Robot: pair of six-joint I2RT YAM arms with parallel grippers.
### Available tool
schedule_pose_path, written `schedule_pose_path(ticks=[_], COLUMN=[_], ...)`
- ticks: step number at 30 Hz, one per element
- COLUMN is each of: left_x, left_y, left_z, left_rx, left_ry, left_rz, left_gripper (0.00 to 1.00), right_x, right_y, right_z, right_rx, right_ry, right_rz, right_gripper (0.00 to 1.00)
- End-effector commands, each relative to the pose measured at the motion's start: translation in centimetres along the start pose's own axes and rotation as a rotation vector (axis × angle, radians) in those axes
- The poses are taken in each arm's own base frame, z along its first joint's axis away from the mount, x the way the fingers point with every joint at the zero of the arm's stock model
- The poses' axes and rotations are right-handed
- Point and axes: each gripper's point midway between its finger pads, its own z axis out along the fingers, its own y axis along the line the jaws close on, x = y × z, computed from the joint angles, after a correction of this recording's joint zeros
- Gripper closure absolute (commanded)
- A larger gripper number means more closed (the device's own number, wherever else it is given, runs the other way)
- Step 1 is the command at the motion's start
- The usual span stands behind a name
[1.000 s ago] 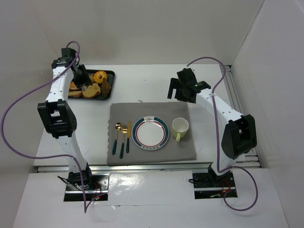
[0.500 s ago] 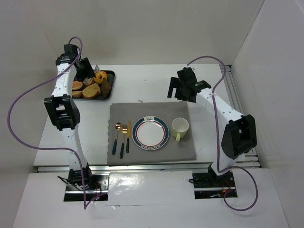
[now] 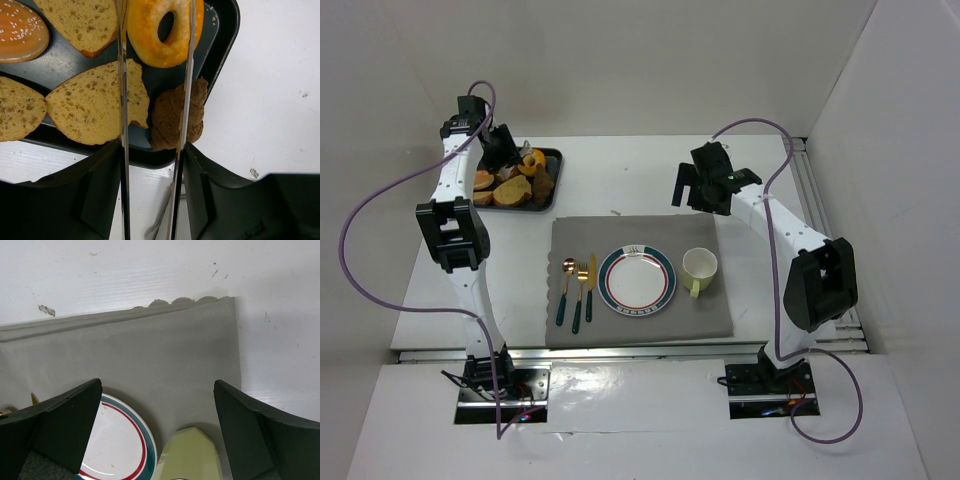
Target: Place the bread
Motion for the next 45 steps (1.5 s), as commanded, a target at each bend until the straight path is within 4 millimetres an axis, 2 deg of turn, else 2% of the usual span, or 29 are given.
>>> schedule_pose_path(ticks=[1, 6, 10, 12, 15, 16, 18, 19, 20, 22, 23, 25, 26, 27, 30, 31, 33, 34, 35, 36, 37, 38, 40, 41, 42, 43, 44, 45], left_x=[-0.3, 0.6, 1.4, 2.0, 1.8, 1.3, 0.8, 0.1, -0.1, -1.2, -2.1, -3.1, -3.7, -4.0, -4.0, -3.6, -2.1, -1.2, 1.7, 4.0, 6.1, 9.9, 14.9, 19.9, 21.9, 23.9, 26.7, 29.3], left_y=[0.4, 1.2, 1.3, 1.2, 1.0, 0.7, 0.2, -0.3, -0.7, -1.1, -1.5, -1.2, -1.6, -1.9, -2.8, -2.8, -4.1, -5.2, -6.6, -8.5, -9.5, -11.7, -13.1, -14.1, -14.7, -15.0, -14.6, -15.4], left_z=[0.0, 0.1, 0.3, 1.1, 0.7, -0.1, -1.2, -2.5, -3.1, -4.8, -6.9, -9.0, -11.4, -12.6, -16.1, -18.4, -20.2, -22.7, -21.8, -22.1, -22.3, -22.6, -23.0, -22.2, -24.0, -24.2, -23.5, -24.9], left_rx=[-0.004, -0.035, -0.029, -0.014, -0.011, -0.006, 0.01, 0.019, 0.037, 0.033, 0.03, -0.011, -0.008, 0.001, 0.019, 0.015, 0.04, 0.088, 0.137, 0.215, 0.241, 0.286, 0.325, 0.356, 0.414, 0.437, 0.453, 0.523], left_ry=[-0.008, 0.016, 0.049, 0.076, 0.067, 0.05, 0.03, 0.003, -0.006, -0.051, -0.1, -0.159, -0.205, -0.233, -0.293, -0.327, -0.333, -0.357, -0.284, -0.232, -0.188, -0.118, -0.019, 0.082, 0.076, 0.098, 0.154, 0.19], left_rz=[0.021, 0.028, 0.047, 0.042, 0.033, 0.036, 0.04, 0.045, 0.048, 0.041, 0.048, 0.02, 0.024, 0.037, 0.05, 0.051, 0.086, 0.116, 0.171, 0.238, 0.306, 0.385, 0.459, 0.525, 0.553, 0.56, 0.571, 0.597], left_gripper=[0.4, 0.4, 0.4, 0.43, 0.52, 0.62, 0.68, 0.74, 0.84, 0.89, 0.91, 0.93, 0.94, 0.94, 0.94, 0.96, 0.98, 0.98, 0.99, 0.99, 0.99, 0.99, 0.99, 0.99, 0.99, 1.0, 1.0, 1.0], right_x=[-2.0, -1.6, -1.2, -1.1, -1.3, -1.3, -1.1, -1.2, -1.2, -1.1, -1.4, -1.5, -1.5, -1.4, -1.9, -1.8, -2.3, -2.4, -2.6, -2.7, -2.9, -2.8, -2.9, -3.3, -2.7, -2.7, -2.8, -2.9], right_y=[0.6, 0.6, 1.4, 1.5, 1.3, 1.3, 1.1, 1.0, 1.0, 1.2, 1.3, 1.3, 1.3, 1.2, 1.6, 2.0, 2.0, 2.0, 1.7, 1.4, 1.4, 0.8, 0.4, 0.2, -0.5, -0.2, -0.1, -0.3], right_z=[-0.7, -0.5, -0.3, -0.3, -0.8, -0.8, -1.0, -1.0, -1.4, -1.4, -1.8, -2.0, -2.0, -2.3, -3.6, -3.9, -5.0, -5.3, -6.1, -6.5, -7.1, -8.0, -9.0, -9.6, -10.3, -10.8, -11.6, -12.5], right_rx=[-0.01, -0.013, -0.035, -0.043, -0.038, -0.038, -0.038, -0.031, -0.03, -0.029, -0.035, -0.04, -0.041, -0.042, -0.068, -0.082, -0.101, -0.107, -0.107, -0.102, -0.115, -0.115, -0.118, -0.117, -0.105, -0.126, -0.145, -0.164], right_ry=[-0.051, -0.037, -0.026, -0.021, -0.034, -0.034, -0.034, -0.039, -0.039, -0.041, -0.052, -0.061, -0.061, -0.063, -0.093, -0.103, -0.134, -0.143, -0.164, -0.175, -0.196, -0.215, -0.246, -0.267, -0.268, -0.279, -0.291, -0.323], right_rz=[0.02, 0.026, 0.029, 0.028, 0.03, 0.03, 0.03, 0.04, 0.04, 0.042, 0.045, 0.047, 0.047, 0.047, 0.048, 0.045, 0.052, 0.054, 0.059, 0.062, 0.067, 0.062, 0.06, 0.056, 0.057, 0.022, 0.011, 0.019], right_gripper=[0.0, 0.0, 0.0, 0.0, 0.0, 0.0, 0.0, 0.0, 0.0, 0.0, 0.0, 0.0, 0.0, 0.0, 0.0, 0.0, 0.0, 0.0, 0.0, 0.0, 0.0, 0.0, 0.0, 0.0, 0.0, 0.0, 0.0, 0.0])
